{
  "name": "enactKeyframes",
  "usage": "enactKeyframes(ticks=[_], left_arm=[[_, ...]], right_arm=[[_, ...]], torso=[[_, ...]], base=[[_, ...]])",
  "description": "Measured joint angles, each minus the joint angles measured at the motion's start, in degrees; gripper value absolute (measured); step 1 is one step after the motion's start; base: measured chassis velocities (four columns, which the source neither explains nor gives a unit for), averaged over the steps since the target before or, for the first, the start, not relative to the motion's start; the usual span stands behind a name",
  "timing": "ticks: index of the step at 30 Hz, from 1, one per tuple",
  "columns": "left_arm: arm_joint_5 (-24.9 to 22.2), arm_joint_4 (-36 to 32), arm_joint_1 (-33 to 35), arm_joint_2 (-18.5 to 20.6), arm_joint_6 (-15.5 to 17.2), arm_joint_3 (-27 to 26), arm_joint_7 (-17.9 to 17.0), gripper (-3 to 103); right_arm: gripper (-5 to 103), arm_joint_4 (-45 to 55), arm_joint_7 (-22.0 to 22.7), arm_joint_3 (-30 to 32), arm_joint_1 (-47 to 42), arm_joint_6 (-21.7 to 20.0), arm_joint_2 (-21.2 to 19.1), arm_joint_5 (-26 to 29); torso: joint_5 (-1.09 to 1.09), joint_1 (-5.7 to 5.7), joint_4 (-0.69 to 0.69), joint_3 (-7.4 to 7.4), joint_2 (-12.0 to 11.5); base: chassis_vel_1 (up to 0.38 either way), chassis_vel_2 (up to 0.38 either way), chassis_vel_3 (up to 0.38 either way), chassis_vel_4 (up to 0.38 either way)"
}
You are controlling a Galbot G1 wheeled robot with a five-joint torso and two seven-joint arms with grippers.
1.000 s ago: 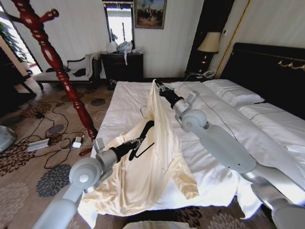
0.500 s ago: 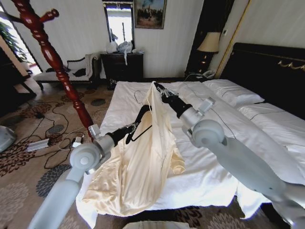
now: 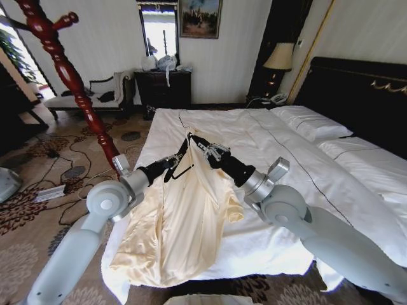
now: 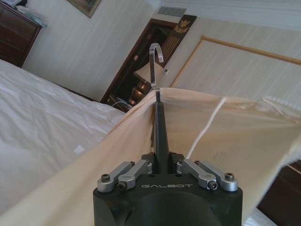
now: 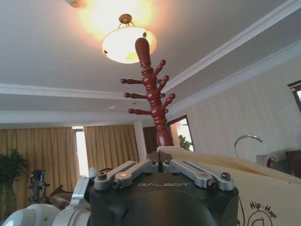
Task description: Pick up the clothes from the bed and hang them on the clothes hanger.
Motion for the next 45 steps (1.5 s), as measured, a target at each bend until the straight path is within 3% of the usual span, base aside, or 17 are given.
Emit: enactKeyframes(ticks=[4, 11, 13, 16, 18, 20, 23, 25, 27, 28, 29, 30, 31, 32, 33, 39, 45], left_arm=[[-0.9, -0.41, -1.12, 0.94, -0.18, -0.21, -0.06, 16], [-1.46, -2.25, -1.7, 1.81, -0.23, -0.13, -0.05, 16], [-1.45, -3.08, -1.77, 2.1, -0.26, -0.06, 0.35, 16], [-1.4, -3.17, -2.15, 2.35, -0.34, -0.07, 0.52, 16], [-1.43, -3.02, -3.24, 2.96, -0.69, -0.08, 0.91, 16], [-1.43, -3.0, -3.28, 2.99, -0.71, -0.07, 0.91, 16], [-1.76, -2.06, -5.0, 3.85, -0.99, -0.01, 1.27, 16], [-1.86, -1.92, -5.33, 4.09, -1.02, 0.06, 1.39, 16], [-2.09, -1.86, -5.76, 4.57, -1.06, 0.14, 1.63, 16], [-2.36, -1.89, -6.11, 5.16, -1.09, 0.16, 1.88, 16], [-2.36, -1.89, -6.11, 5.16, -1.09, 0.16, 1.88, 16], [-2.55, -1.99, -6.26, 5.69, -1.17, 0.14, 2.04, 16], [-2.62, -2.04, -6.28, 5.9, -1.23, 0.08, 2.09, 16], [-2.67, -2.08, -6.17, 6.15, -1.35, -0.07, 2.19, 16], [-2.61, -2.08, -5.89, 6.03, -1.36, -0.11, 2.23, 16], [-0.69, -2.61, -1.85, 3.32, -1.36, -0.72, 2.49, 16], [-0.63, -4.27, -0.2, 3.93, -1.39, -1.96, 2.54, 16]], right_arm=[[0, 0.46, -2.83, 0.56, -2.64, 0.01, -1.02, -2.01], [-3, -0.39, -2.81, 0.31, -5.84, -0.24, -0.73, -7.38], [8, -0.78, -2.59, 0.55, -6.2, 0.01, -0.5, -8.2], [13, -1.03, -3.4, 0.8, -6.66, 1.28, -0.63, -8.25], [24, -1.59, -7.68, 1.58, -8.12, 4.26, -1.44, -7.79], [24, -1.63, -8.12, 1.68, -8.3, 4.46, -1.54, -7.72], [45, -2.2, -15.15, 4.9, -11.77, 6.83, -3.41, -5.32], [45, -2.37, -15.26, 5.84, -11.93, 7.01, -3.67, -4.26], [56, -2.97, -13.34, 7.39, -11.21, 7.12, -3.75, -2.32], [61, -3.96, -9.94, 8.71, -9.62, 7.04, -3.56, -0.42], [61, -3.96, -9.94, 8.71, -9.62, 7.04, -3.56, -0.42], [67, -5.36, -5.73, 9.85, -7.63, 6.71, -3.23, 1.56], [67, -5.94, -4.38, 10.2, -6.94, 6.68, -3.07, 2.3], [78, -8.62, 0.53, 11.08, -4.82, 6.64, -2.42, 4.28], [78, -9.53, 2.04, 11.25, -4.39, 6.65, -2.22, 4.67], [97, -12.1, 8.28, 11.44, -6.0, 5.51, -1.77, 2.13], [100, -11.79, 10.14, 10.87, -6.9, 4.56, -0.74, 1.47]], torso=[[0.0, 0.0, -0.01, 0.0, 0.0], [0.0, 0.0, -0.01, 0.0, 0.0], [0.0, 0.0, 0.0, 0.0, 0.0], [0.0, 0.0, 0.0, 0.01, 0.0], [0.0, 0.0, 0.0, 0.01, 0.0], [0.0, 0.0, 0.0, 0.01, 0.0], [0.01, 0.0, -0.03, 0.0, 0.0], [0.0, 0.0, -0.02, 0.0, 0.0], [0.01, 0.0, -0.03, 0.0, 0.0], [0.01, 0.0, -0.01, 0.0, 0.0], [0.01, 0.0, -0.01, 0.0, 0.0], [0.0, 0.0, 0.0, 0.0, 0.0], [0.0, 0.0, 0.01, 0.01, 0.0], [0.0, 0.01, 0.01, 0.01, 0.0], [0.01, 0.01, 0.02, 0.01, 0.0], [0.0, 0.01, -0.01, 0.01, 0.0], [0.0, 0.01, -0.01, 0.0, 0.0]], base=[[0.0, 0.0, 0.0, 0.0], [0.0, 0.0, 0.0, 0.0], [0.0, 0.0, 0.0, 0.0], [0.0, 0.0, 0.0, 0.0], [0.0, 0.0, 0.0, 0.0], [0.0, 0.0, 0.0, 0.0], [0.0, 0.0, 0.0, 0.0], [0.0, 0.0, 0.0, 0.0], [0.0, 0.0, 0.0, 0.0], [0.0, 0.0, 0.0, 0.0], [0.0, 0.0, 0.0, 0.0], [0.0, 0.0, 0.0, 0.0], [0.0, 0.0, 0.0, 0.0], [0.0, 0.0, 0.0, 0.0], [0.0, 0.0, 0.0, 0.0], [0.0, 0.0, 0.0, 0.0], [0.0, 0.0, 0.0, 0.0]])
